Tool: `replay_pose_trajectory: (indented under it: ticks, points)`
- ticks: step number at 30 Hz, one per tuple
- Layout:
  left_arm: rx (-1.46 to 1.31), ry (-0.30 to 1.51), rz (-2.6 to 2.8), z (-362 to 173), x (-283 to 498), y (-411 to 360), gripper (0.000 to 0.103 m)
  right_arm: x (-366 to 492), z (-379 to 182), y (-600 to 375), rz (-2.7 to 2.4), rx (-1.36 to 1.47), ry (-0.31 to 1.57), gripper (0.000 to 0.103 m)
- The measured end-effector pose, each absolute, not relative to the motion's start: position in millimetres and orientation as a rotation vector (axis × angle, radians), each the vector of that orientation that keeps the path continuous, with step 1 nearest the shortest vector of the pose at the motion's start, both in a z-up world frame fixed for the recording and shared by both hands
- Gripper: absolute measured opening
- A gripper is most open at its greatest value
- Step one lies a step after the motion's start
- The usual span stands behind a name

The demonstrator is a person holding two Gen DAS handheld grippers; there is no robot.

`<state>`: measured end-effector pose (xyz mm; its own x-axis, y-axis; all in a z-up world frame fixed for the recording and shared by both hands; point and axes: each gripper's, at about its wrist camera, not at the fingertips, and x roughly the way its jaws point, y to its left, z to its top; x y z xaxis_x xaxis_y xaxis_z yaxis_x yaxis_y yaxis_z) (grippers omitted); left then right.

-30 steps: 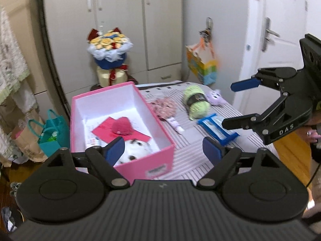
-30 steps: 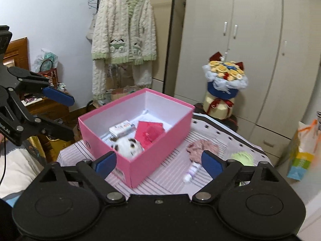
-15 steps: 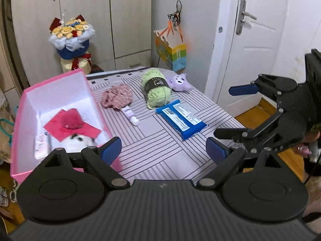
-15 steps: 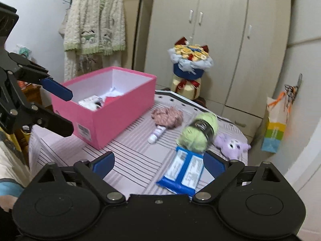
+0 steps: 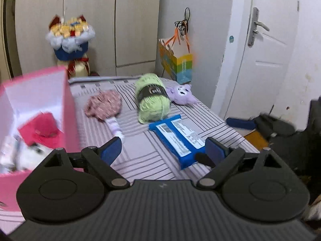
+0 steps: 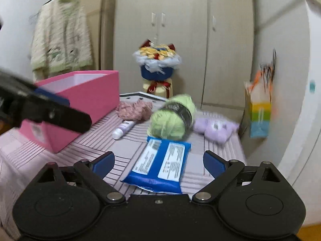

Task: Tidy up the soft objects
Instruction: 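Move both grippers back over the table to the blue wet-wipes pack, then close both grippers together on the blue wet-wipes pack and lift it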

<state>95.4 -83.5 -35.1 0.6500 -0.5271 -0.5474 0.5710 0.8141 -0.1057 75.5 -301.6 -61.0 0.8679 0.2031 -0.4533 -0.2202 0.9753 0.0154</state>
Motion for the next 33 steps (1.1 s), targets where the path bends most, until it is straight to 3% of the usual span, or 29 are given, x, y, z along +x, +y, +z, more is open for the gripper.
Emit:
replay_pose_trajectory:
  ticks: [6,10,11,16,18,21,23,33]
  points:
    - [0.015,0.64,-0.578,-64.4,130.2,-103.4,0.082,98.6,-81.0,-307.7,0.256,0.042,0.52,0.097]
    - [-0.024,0.713,-0.621,-79.5,152.7,-116.6,0.055,107.8,-90.4,-305.4,0.244,0.062,0.581,0.097]
    - [-0.036,0.734,-0.634,-84.4,157.0,-120.2,0.053,111.7,-92.6,-304.1,0.237,0.061,0.609,0.097]
    - [-0.098,0.793,-0.649,-106.9,168.6,-129.5,0.047,119.5,-100.4,-302.1,0.213,0.084,0.645,0.094]
    - [-0.097,0.766,-0.629,-115.3,168.0,-128.9,0.048,118.2,-102.2,-300.3,0.209,0.085,0.628,0.08]
    - [-0.103,0.736,-0.633,-117.8,165.3,-125.7,0.046,112.2,-104.3,-293.9,0.195,0.063,0.598,0.077]
    - [-0.104,0.73,-0.654,-119.0,163.4,-125.2,0.035,109.2,-105.2,-292.3,0.18,0.075,0.581,0.077]
    - [-0.053,0.7,-0.704,-110.1,131.8,-132.3,0.035,87.7,-101.3,-276.1,0.172,0.048,0.543,0.069]
